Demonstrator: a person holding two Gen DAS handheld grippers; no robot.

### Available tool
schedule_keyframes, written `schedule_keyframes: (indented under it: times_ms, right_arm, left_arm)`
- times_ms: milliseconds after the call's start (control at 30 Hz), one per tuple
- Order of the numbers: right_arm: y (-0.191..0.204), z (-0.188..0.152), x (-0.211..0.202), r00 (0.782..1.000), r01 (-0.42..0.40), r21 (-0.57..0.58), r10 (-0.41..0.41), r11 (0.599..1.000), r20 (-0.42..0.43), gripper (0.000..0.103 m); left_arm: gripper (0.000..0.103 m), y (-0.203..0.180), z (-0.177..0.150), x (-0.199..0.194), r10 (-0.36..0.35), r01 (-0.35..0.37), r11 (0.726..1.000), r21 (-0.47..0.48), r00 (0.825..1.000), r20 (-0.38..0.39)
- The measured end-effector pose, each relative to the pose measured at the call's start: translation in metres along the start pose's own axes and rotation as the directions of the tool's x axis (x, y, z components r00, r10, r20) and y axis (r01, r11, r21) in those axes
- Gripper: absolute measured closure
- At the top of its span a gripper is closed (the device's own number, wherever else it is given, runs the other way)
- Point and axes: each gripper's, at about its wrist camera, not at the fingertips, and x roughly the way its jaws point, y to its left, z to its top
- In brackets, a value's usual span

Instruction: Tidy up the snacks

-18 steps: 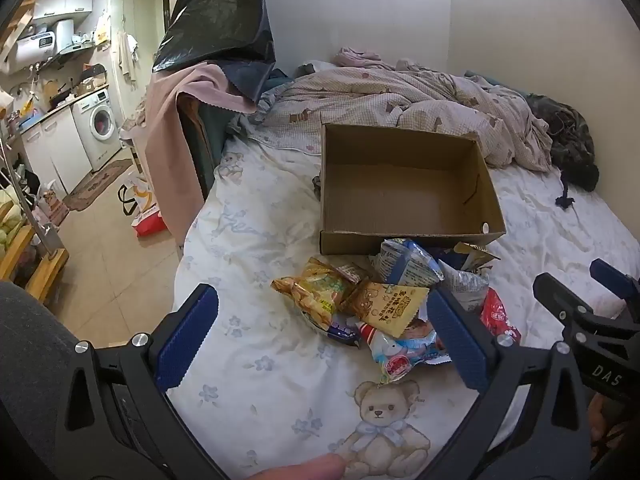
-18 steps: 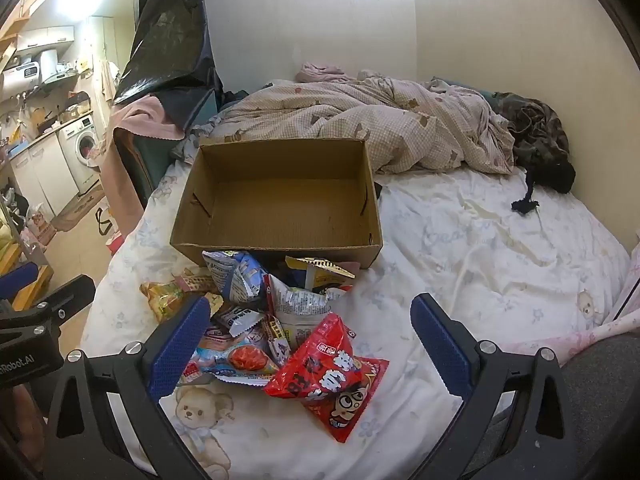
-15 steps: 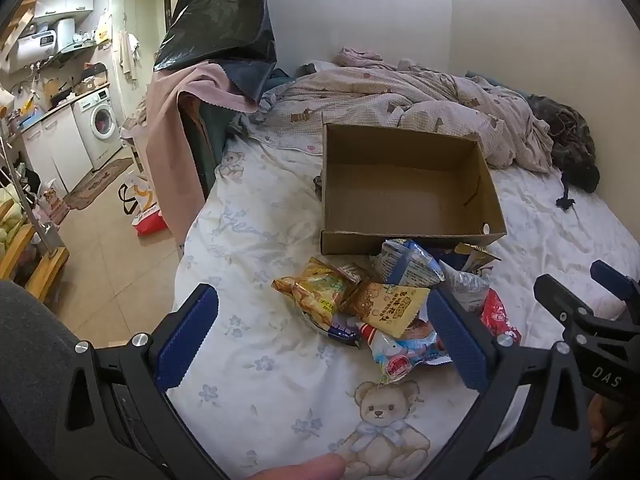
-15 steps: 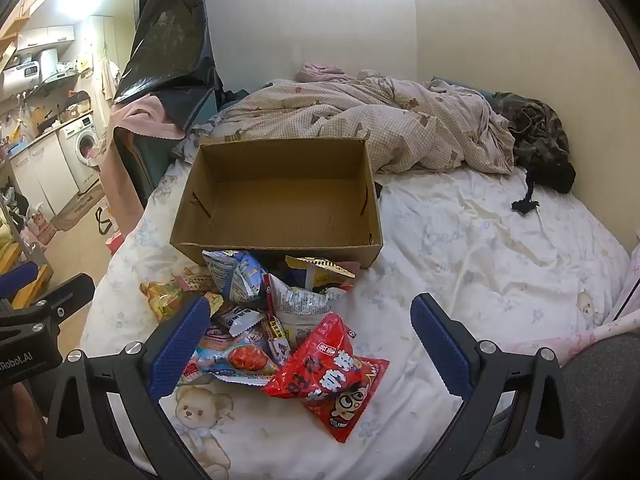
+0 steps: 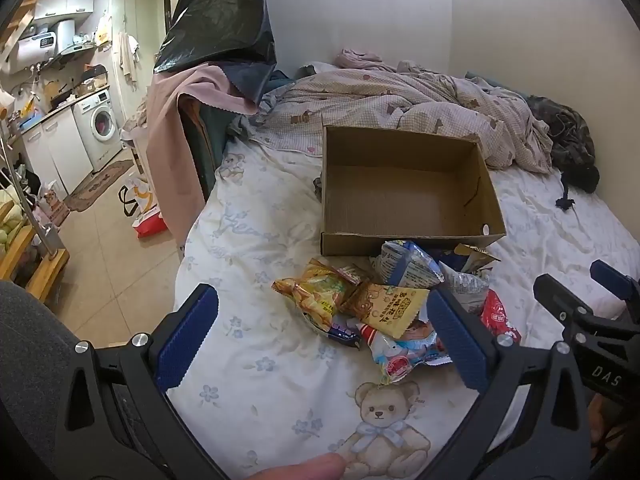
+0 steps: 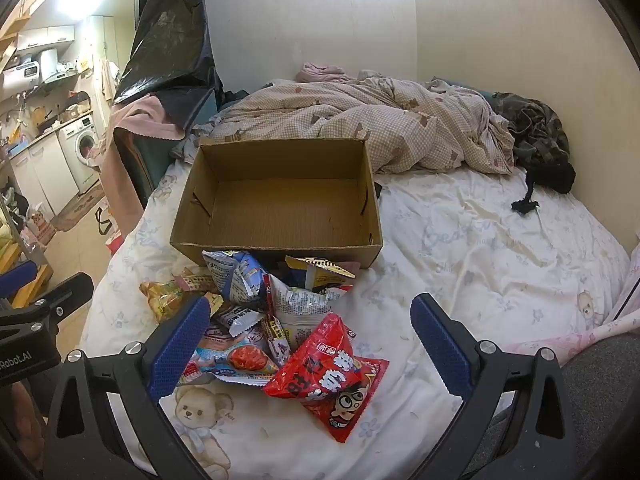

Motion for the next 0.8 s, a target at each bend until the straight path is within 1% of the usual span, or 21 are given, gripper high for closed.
schedule_keyframes:
  times_ms: [800]
  right_arm:
    - [0.0009,0.0007,-0.0001,1.0,0.001,0.0,-0.001,1.0,0.001,0.001]
  left_arm:
    - [0.0,0.0007,0.0002,-0.0006,0.001,-0.001,1.0,0.0,1.0,0.005]
